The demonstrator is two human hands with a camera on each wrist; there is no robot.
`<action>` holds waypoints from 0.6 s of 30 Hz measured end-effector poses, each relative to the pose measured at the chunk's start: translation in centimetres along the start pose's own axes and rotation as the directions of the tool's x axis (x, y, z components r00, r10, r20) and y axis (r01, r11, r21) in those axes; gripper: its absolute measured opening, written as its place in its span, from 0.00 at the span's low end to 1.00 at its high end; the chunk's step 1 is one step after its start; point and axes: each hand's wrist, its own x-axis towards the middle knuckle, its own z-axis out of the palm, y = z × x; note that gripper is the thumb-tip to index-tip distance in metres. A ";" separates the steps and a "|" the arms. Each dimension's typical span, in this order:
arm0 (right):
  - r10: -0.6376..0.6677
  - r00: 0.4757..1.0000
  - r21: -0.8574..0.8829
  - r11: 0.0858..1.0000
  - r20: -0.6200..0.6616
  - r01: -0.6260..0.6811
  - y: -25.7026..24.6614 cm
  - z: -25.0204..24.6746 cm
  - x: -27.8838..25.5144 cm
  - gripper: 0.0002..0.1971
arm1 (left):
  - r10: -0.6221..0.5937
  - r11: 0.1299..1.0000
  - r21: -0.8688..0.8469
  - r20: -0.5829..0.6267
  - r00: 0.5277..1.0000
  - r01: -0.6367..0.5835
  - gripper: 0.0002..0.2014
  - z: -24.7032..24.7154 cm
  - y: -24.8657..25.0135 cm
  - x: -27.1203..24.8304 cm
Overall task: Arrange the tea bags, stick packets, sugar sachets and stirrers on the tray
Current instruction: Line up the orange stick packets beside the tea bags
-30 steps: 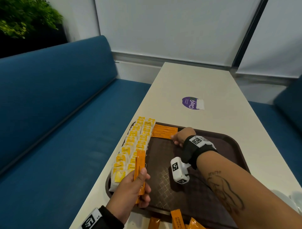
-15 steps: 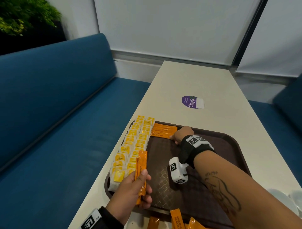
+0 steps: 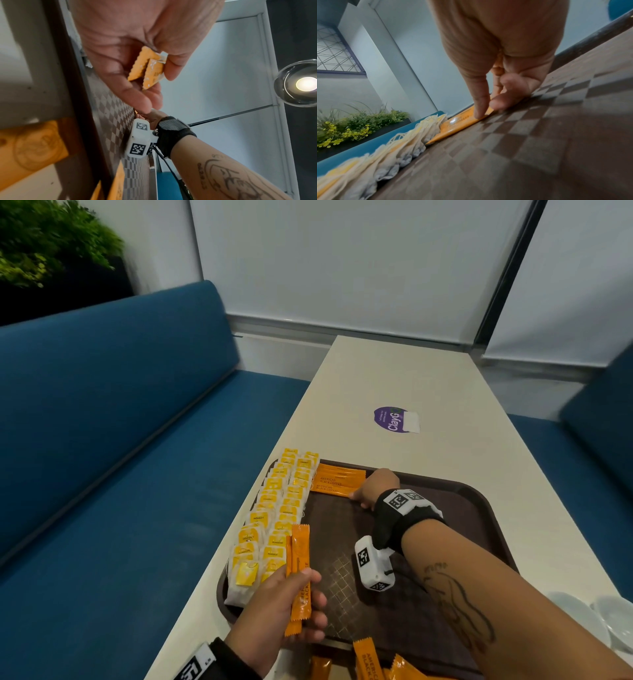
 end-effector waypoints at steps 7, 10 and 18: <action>0.014 1.000 0.007 1.000 -0.016 -0.014 0.0 0.1 0.3 0.16 | -0.014 1.000 0.023 -0.028 1.000 0.014 0.10 -0.7 0.3 0.0; 0.027 1.000 0.006 1.000 -0.009 -0.026 0.1 0.1 0.3 0.16 | -0.011 1.000 0.014 -0.023 1.000 0.011 0.10 -0.7 0.4 0.1; -0.002 0.999 -0.025 1.000 -0.032 0.001 -0.6 -0.1 0.8 0.17 | -0.015 1.000 0.006 -0.017 1.000 0.015 0.10 -0.5 0.3 0.4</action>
